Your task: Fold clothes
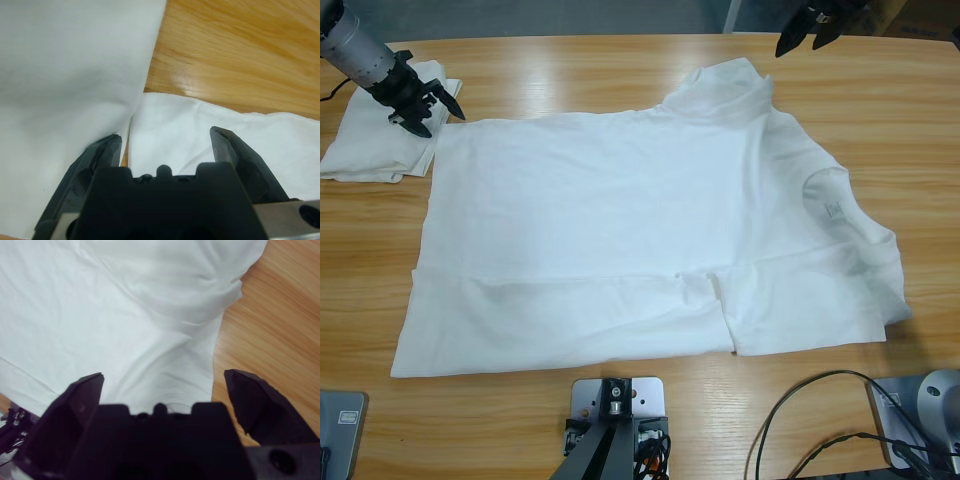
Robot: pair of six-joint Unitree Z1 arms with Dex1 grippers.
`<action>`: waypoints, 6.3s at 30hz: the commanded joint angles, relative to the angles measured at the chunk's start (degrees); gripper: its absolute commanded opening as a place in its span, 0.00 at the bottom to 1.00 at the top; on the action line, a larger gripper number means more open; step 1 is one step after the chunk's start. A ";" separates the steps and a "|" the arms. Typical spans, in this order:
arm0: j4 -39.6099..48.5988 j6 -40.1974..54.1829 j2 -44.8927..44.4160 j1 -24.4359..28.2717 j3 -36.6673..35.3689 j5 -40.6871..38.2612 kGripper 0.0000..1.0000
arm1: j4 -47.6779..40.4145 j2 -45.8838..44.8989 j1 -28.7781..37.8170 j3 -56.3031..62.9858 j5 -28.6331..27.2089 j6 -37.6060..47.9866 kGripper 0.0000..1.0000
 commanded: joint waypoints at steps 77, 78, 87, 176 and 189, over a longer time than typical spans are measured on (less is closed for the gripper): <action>4.28 14.09 7.33 0.49 -3.80 -4.73 0.00 | 0.48 3.85 -1.12 2.96 1.19 -0.39 1.00; 4.28 14.16 7.36 0.49 -3.56 -4.61 0.00 | 0.48 3.79 -1.12 2.96 1.19 -0.39 1.00; 4.11 14.22 4.99 0.44 -2.87 -1.01 0.00 | 0.48 3.83 -1.12 2.87 1.21 -0.39 1.00; 0.94 11.44 -3.52 -1.18 3.56 -1.90 0.00 | -9.97 21.20 -6.04 -28.40 18.00 5.63 0.00; -1.13 10.67 -7.93 -0.03 9.61 -1.78 0.00 | -7.34 18.10 -6.04 -26.78 18.42 4.26 0.00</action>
